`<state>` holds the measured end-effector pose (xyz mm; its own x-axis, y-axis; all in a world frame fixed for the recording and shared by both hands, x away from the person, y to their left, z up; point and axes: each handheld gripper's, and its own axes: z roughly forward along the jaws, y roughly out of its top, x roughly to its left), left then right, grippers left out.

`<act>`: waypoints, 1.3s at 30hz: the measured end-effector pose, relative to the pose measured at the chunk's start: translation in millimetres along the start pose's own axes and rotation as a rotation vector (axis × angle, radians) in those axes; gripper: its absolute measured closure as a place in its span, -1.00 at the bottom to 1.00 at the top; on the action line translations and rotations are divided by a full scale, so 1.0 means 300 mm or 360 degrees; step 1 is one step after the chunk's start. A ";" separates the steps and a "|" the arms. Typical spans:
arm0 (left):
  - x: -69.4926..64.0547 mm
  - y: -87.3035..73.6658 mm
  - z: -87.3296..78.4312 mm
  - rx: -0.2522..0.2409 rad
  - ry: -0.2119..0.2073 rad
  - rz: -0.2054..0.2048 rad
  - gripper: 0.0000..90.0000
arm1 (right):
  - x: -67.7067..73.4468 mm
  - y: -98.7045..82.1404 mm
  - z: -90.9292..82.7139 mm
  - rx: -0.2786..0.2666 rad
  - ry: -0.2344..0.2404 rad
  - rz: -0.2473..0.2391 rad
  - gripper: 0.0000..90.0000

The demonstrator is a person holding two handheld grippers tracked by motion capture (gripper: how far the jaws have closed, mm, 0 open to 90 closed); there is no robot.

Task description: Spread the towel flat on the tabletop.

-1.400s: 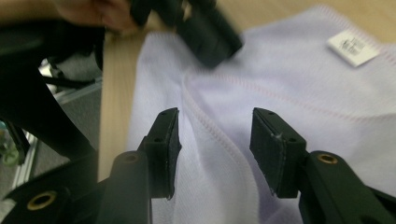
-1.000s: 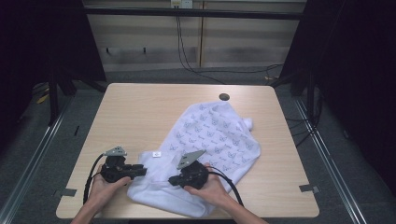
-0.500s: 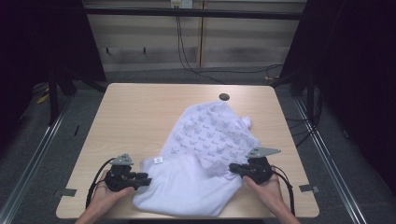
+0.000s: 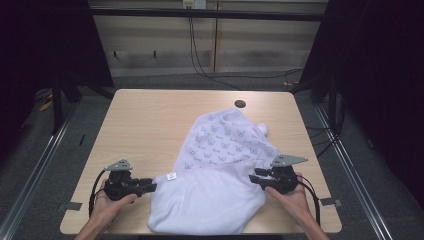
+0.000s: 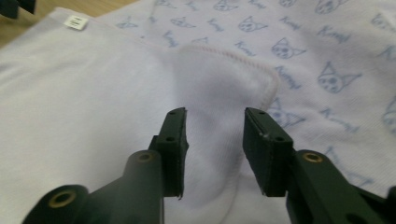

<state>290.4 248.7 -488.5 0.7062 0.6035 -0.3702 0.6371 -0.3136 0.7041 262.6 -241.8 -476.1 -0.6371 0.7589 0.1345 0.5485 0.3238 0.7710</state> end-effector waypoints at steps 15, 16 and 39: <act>0.060 0.053 0.019 -0.0053 0.0048 -0.0064 0.09 | -0.115 0.032 0.138 0.0113 -0.0067 0.0025 0.10; 0.057 0.054 0.020 -0.0054 0.0035 -0.0051 0.06 | -0.116 0.032 0.142 0.0117 -0.0061 0.0025 0.10; 0.015 0.040 0.082 0.0065 -0.0023 0.0079 0.85 | -0.099 0.036 0.064 -0.0009 0.0140 0.0145 0.91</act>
<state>308.9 229.7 -496.5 0.7416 0.5759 -0.3441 0.6128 -0.3728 0.6968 298.0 -250.0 -483.7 -0.6298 0.7327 0.2581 0.6034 0.2522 0.7565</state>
